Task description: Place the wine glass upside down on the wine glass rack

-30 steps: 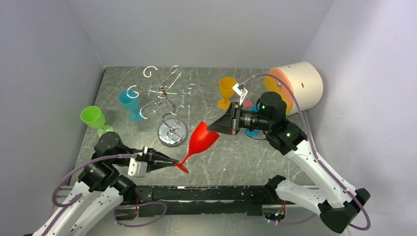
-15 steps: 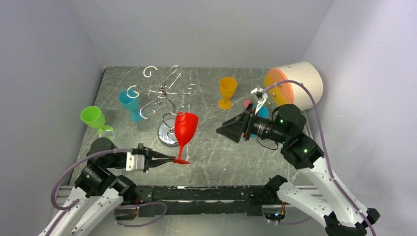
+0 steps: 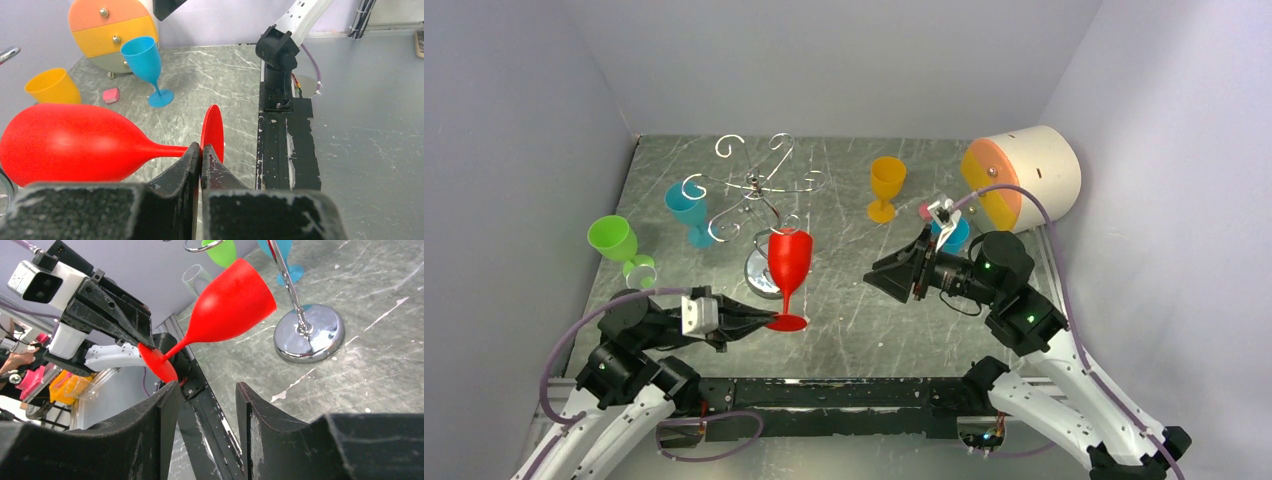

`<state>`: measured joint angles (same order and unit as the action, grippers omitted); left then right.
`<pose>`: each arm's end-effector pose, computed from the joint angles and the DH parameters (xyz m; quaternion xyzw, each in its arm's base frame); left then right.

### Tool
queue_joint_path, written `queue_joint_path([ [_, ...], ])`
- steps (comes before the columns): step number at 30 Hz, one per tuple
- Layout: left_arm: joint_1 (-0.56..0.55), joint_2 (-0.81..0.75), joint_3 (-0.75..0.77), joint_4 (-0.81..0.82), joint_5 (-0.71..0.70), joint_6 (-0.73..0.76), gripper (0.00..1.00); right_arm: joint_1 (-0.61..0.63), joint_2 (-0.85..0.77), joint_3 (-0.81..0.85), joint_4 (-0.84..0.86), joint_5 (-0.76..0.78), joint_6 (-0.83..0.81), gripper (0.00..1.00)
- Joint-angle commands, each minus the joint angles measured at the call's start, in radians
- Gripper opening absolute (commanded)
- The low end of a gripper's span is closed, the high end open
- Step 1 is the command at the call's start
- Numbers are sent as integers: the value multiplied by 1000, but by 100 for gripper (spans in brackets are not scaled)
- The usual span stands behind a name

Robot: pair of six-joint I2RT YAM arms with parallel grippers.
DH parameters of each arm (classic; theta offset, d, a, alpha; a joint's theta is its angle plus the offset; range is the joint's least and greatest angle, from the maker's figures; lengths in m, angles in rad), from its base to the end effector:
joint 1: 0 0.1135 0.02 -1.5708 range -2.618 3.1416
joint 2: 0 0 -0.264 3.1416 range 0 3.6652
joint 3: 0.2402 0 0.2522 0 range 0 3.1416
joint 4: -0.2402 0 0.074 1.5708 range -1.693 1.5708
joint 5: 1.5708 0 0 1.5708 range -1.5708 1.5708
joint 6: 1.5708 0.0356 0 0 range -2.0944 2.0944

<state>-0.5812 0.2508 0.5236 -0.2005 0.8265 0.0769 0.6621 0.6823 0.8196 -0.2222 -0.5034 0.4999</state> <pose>0.0540 -0.0668 0.3099 0.4798 0.4953 -0.4322 0.5811 0.1112 0.1084 0.3640 -0.2257 0.6973 0.5129 0.4470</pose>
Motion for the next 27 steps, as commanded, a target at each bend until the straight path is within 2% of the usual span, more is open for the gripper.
queue_joint_path([
  [1, 4, 16, -1, 21, -73, -85, 7, 29, -12, -12, 86, 48, -62, 48],
  [6, 4, 91, 57, -35, -152, -165, 7, 106, 70, 6, 87, 85, -57, 47],
  [12, 4, 165, 84, -63, -142, -195, 7, 207, 97, -17, 165, 123, -32, 46],
  [22, 3, 128, 63, -51, -128, -197, 7, 401, 231, -15, 222, 184, -58, 45],
  [27, 3, 116, 58, -42, -124, -202, 7, 449, 292, 3, 242, 188, -59, 44],
])
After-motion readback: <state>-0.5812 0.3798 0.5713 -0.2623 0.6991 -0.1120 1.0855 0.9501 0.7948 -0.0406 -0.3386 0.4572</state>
